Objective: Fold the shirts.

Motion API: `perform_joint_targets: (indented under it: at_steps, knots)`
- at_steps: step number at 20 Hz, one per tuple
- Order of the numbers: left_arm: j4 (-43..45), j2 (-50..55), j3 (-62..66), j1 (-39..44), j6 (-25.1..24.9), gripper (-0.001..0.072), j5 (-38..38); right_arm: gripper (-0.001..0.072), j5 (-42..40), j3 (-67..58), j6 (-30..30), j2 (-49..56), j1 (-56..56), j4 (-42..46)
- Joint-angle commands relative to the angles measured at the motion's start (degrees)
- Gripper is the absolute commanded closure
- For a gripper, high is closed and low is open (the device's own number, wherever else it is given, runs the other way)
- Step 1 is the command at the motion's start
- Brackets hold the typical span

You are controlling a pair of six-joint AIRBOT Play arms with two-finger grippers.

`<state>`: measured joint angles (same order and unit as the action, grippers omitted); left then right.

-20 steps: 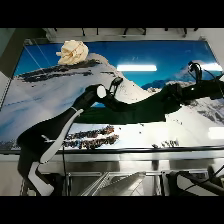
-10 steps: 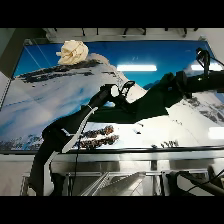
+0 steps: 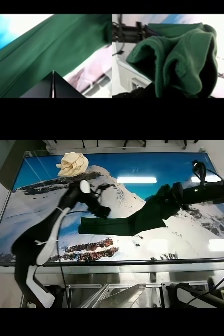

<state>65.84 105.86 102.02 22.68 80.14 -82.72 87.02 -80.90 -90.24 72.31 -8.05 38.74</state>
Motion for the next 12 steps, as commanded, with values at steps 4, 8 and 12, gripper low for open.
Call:
perform_joint_targets:
  at_steps: [4,8,12]
  knots:
    - [0.52,-18.8,-15.91,-18.36,-2.62,0.0697,0.37,0.0687,-12.57,-0.07,-0.26,5.73,16.26,-0.46]
    - [0.35,-26.18,-23.08,-26.62,-3.82,0.0697,3.48,0.0687,-27.32,-0.07,-0.22,13.46,28.74,-1.14]
    - [-1.18,-29.99,-27.06,-31.01,-4.57,0.0697,4.76,0.0687,-43.21,-0.09,0.24,21.73,37.66,-5.66]
